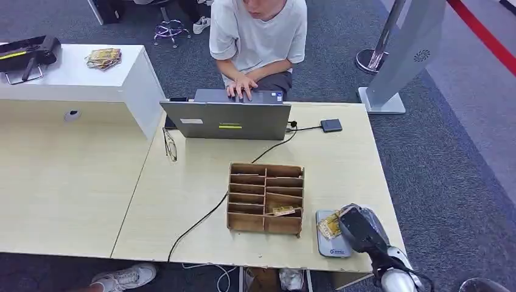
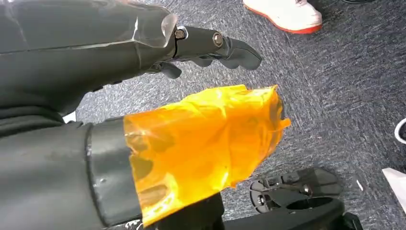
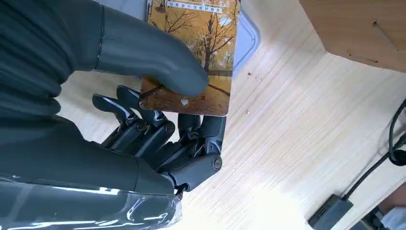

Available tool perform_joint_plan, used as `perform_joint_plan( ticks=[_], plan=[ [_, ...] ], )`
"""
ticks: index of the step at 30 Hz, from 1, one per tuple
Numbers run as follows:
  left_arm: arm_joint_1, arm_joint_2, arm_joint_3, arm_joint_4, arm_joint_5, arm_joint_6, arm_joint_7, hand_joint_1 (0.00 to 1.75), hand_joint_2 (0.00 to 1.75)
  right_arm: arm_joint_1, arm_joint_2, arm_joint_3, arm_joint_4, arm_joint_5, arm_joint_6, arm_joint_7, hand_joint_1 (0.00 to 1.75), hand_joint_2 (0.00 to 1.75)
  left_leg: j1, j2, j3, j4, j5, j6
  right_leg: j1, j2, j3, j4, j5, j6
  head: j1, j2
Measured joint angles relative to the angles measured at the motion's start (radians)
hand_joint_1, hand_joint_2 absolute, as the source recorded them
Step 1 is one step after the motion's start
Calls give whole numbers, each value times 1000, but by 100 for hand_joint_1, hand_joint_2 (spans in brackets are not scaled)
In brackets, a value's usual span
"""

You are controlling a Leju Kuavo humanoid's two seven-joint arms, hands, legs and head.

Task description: Pass the card to the sensor for recognition and then transmit it.

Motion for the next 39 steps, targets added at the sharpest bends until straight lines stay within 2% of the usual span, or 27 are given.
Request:
perform_joint_plan(
  ticks=[12, 26, 39],
  plan=[
    [0, 0, 0, 0, 0, 0, 0, 0, 0, -3, 8, 0, -5, 14, -5, -2, 175, 175, 0, 0, 0, 0, 0, 0, 0, 0, 0, 0, 0, 0, 0, 0],
    [0, -2, 2, 0, -2, 0, 0, 0, 0, -13, 23, 0, -28, 88, -55, -1, 175, 175, 0, 0, 0, 0, 0, 0, 0, 0, 0, 0, 0, 0, 0, 0],
    [0, -2, 3, 0, -6, -3, 2, 0, 0, -16, 37, -12, -42, 189, -132, 23, 175, 175, 0, 0, 0, 0, 0, 0, 0, 0, 0, 0, 0, 0, 0, 0]
  ],
)
